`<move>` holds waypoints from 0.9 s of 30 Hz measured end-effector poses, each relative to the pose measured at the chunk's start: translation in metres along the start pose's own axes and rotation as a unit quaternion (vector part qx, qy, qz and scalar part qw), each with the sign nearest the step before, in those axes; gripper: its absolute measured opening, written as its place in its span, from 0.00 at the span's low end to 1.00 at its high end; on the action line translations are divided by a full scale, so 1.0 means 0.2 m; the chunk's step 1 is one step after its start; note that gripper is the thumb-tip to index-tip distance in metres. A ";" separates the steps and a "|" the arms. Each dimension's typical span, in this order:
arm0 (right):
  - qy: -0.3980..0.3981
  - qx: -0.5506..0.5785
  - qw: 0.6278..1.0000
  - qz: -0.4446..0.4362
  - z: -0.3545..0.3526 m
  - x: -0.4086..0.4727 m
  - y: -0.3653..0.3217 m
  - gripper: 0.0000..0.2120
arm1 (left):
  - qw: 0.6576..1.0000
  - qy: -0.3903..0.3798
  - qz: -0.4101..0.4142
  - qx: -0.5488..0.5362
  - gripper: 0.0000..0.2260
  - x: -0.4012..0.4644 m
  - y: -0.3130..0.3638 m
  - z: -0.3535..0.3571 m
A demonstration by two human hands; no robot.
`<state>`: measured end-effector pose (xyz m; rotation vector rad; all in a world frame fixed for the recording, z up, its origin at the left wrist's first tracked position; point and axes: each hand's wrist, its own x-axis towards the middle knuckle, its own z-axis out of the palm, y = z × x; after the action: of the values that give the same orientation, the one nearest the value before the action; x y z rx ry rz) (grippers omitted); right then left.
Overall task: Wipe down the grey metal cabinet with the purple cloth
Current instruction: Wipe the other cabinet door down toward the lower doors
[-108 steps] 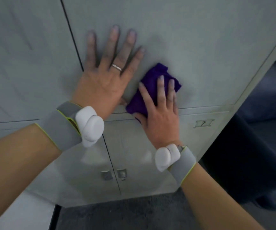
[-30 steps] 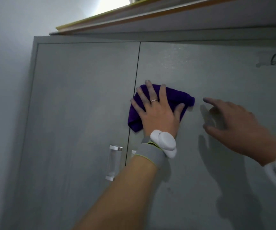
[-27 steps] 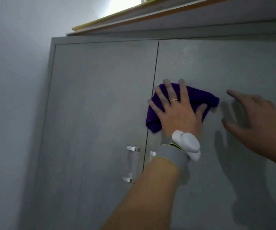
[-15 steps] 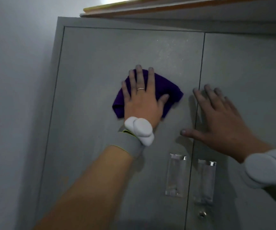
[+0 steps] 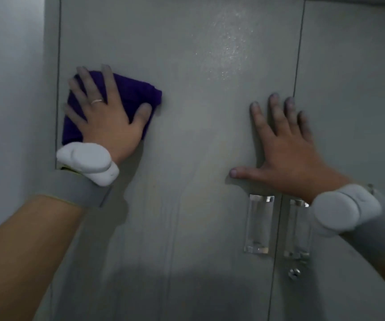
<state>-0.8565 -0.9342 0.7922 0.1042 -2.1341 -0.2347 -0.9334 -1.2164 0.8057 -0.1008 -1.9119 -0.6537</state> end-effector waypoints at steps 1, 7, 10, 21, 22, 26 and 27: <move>0.005 0.006 1.000 -0.002 0.00 0.00 0.00 0.56 | 1.000 -0.008 0.004 -0.001 0.39 -0.04 0.07 0.02; 0.064 0.095 0.993 -0.001 -0.08 -0.07 0.18 0.43 | 0.999 -0.019 0.035 -0.003 0.41 -0.29 0.58 0.19; 0.059 0.095 0.993 0.027 -0.09 -0.15 0.32 0.41 | 1.000 -0.014 0.025 -0.005 0.45 -0.32 0.69 0.25; 0.072 0.087 0.994 0.003 -0.01 -0.14 0.07 0.42 | 0.997 0.031 0.069 0.001 0.31 -0.35 0.55 0.27; 0.069 0.079 0.994 0.005 0.01 -0.13 0.03 0.42 | 0.997 0.023 0.074 0.006 0.32 -0.36 0.46 0.25; 0.074 0.056 0.995 0.031 0.08 -0.12 -0.01 0.39 | 0.999 0.006 0.034 0.006 0.35 -0.35 0.03 0.17; 0.074 0.055 0.995 0.034 0.09 -0.12 -0.02 0.39 | 1.000 0.004 0.015 0.005 0.35 -0.35 -0.07 0.15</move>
<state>-0.8584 -0.9314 0.7626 0.1101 -1.9979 -0.0664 -0.9328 -1.1982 0.7314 -0.1205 -1.9026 -0.6236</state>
